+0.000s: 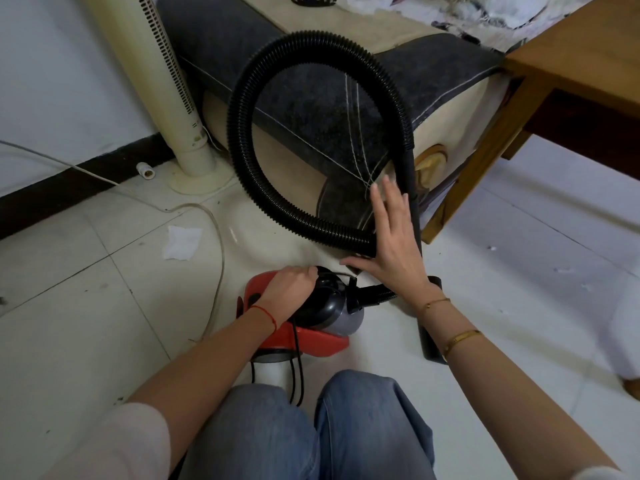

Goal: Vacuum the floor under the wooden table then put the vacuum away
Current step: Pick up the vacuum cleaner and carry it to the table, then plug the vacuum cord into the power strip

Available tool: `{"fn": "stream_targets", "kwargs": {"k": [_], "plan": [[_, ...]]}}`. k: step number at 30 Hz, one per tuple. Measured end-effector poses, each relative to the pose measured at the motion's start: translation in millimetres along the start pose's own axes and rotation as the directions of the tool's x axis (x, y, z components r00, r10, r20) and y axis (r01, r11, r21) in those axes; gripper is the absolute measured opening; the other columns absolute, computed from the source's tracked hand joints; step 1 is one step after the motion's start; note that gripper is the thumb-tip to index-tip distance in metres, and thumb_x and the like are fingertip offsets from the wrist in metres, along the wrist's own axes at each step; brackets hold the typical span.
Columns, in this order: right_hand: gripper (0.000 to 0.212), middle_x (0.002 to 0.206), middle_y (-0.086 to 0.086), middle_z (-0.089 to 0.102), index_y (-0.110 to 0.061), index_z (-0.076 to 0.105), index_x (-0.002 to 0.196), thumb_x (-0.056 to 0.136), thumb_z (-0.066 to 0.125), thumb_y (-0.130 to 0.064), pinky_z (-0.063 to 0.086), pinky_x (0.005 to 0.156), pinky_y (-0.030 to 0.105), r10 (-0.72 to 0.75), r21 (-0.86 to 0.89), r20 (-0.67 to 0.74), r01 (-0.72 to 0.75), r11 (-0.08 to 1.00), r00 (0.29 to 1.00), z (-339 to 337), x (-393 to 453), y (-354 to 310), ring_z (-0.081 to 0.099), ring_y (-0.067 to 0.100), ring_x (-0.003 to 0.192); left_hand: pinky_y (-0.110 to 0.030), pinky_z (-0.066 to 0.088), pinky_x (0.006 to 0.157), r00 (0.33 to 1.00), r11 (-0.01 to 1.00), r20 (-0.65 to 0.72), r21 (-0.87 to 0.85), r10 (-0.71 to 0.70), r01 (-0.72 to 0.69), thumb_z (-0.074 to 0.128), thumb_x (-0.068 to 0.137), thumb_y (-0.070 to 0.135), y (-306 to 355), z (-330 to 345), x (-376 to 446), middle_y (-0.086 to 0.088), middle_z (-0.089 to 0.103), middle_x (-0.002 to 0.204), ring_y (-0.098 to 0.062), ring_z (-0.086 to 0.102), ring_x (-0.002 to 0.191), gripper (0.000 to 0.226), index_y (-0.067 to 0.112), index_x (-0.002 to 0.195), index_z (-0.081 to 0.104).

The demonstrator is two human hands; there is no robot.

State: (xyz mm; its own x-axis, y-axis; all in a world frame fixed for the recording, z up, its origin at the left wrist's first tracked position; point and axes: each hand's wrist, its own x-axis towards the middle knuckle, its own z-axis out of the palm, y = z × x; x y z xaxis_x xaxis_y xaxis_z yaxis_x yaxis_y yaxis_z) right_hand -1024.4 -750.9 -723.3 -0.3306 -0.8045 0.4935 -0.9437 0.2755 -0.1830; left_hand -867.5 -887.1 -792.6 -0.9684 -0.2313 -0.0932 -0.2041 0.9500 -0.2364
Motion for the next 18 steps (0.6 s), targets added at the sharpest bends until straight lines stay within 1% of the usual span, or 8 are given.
{"fn": "stream_targets", "kwargs": {"k": [3, 6, 8, 10, 12, 15, 17, 18], "plan": [[0.087, 0.152, 0.019, 0.027, 0.002, 0.032, 0.144, 0.086, 0.059, -0.057, 0.017, 0.119, 0.049, -0.116, 0.040, -0.039, 0.117, 0.992, 0.993, -1, 7, -21, 0.018, 0.031, 0.145, -0.018, 0.031, 0.038, 0.999, 0.998, -0.050, 0.063, -0.013, 0.016, 0.081, 0.047, 0.000, -14, -1, -2, 0.003, 0.048, 0.042, -0.011, 0.044, 0.033, 0.031, 0.014, 0.060, 0.057], [0.038, 0.124, 0.017, 0.057, 0.002, 0.058, 0.121, 0.097, 0.054, -0.028, 0.041, 0.104, 0.042, -0.242, 0.000, -0.165, 0.245, 0.969, 0.956, 2, 13, -46, 0.050, 0.031, 0.124, -0.023, 0.028, 0.042, 0.995, 0.987, -0.097, 0.158, -0.019, 0.034, 0.075, 0.049, -0.005, -31, -3, -17, 0.000, 0.047, 0.046, -0.015, 0.044, 0.037, 0.029, 0.014, 0.056, 0.054], [0.023, 0.106, 0.016, 0.063, 0.001, 0.065, 0.105, 0.096, 0.054, -0.018, 0.047, 0.092, 0.039, -0.300, -0.029, -0.242, 0.302, 0.953, 0.923, 6, 16, -65, 0.060, 0.031, 0.104, -0.023, 0.027, 0.041, 0.983, 0.987, -0.176, 0.137, -0.056, 0.080, 0.066, 0.058, -0.001, -45, -4, -35, 0.000, 0.040, 0.045, -0.016, 0.042, 0.035, 0.018, 0.012, 0.052, 0.055], [0.018, 0.094, 0.014, 0.064, 0.000, 0.066, 0.094, 0.096, 0.053, -0.012, 0.049, 0.081, 0.038, -0.354, -0.035, -0.264, 0.358, 0.933, 0.897, 12, 20, -84, 0.061, 0.030, 0.089, -0.020, 0.028, 0.037, 0.965, 0.990, -0.223, -0.001, -0.140, 0.143, 0.069, 0.058, 0.004, -61, -2, -56, 0.000, 0.028, 0.044, -0.016, 0.039, 0.030, 0.016, 0.010, 0.051, 0.055], [0.019, 0.086, 0.013, 0.061, -0.001, 0.064, 0.088, 0.096, 0.051, -0.011, 0.046, 0.070, 0.040, -0.418, -0.015, -0.225, 0.426, 0.905, 0.880, 19, 27, -103, 0.056, 0.029, 0.077, -0.021, 0.034, 0.033, 0.926, 0.949, -0.247, -0.209, -0.285, 0.237, 0.074, 0.061, 0.011, -72, 0, -78, 0.000, 0.033, 0.038, -0.019, 0.040, 0.028, 0.024, 0.009, 0.053, 0.051], [0.022, 0.081, 0.010, 0.058, -0.004, 0.061, 0.085, 0.097, 0.046, -0.013, 0.043, 0.068, 0.037, -0.468, 0.064, -0.098, 0.475, 0.878, 0.878, 39, 37, -133, 0.052, 0.025, 0.074, -0.024, 0.033, 0.036, 0.840, 0.847, -0.253, -0.381, -0.481, 0.370, 0.042, 0.080, 0.026, -83, 5, -110, -0.003, 0.046, 0.039, -0.024, 0.044, 0.031, 0.029, 0.010, 0.057, 0.049], [0.024, 0.076, 0.008, 0.057, -0.006, 0.058, 0.081, 0.097, 0.045, -0.019, 0.043, 0.068, 0.037, -0.365, 0.197, 0.087, 0.344, 0.918, 0.927, 58, 42, -155, 0.052, 0.024, 0.072, -0.024, 0.030, 0.039, 0.788, 0.799, -0.252, -0.413, -0.562, 0.438, 0.035, 0.081, 0.029, -89, 9, -132, -0.003, 0.046, 0.040, -0.023, 0.044, 0.033, 0.032, 0.011, 0.059, 0.050], [0.027, 0.075, 0.008, 0.058, -0.006, 0.058, 0.079, 0.097, 0.045, -0.023, 0.044, 0.069, 0.039, -0.262, 0.266, 0.225, 0.199, 0.943, 0.939, 69, 45, -166, 0.053, 0.026, 0.072, -0.024, 0.031, 0.039, 0.766, 0.780, -0.250, -0.414, -0.593, 0.469, 0.035, 0.082, 0.029, -92, 10, -143, -0.002, 0.046, 0.041, -0.022, 0.043, 0.033, 0.032, 0.011, 0.060, 0.050]]}}
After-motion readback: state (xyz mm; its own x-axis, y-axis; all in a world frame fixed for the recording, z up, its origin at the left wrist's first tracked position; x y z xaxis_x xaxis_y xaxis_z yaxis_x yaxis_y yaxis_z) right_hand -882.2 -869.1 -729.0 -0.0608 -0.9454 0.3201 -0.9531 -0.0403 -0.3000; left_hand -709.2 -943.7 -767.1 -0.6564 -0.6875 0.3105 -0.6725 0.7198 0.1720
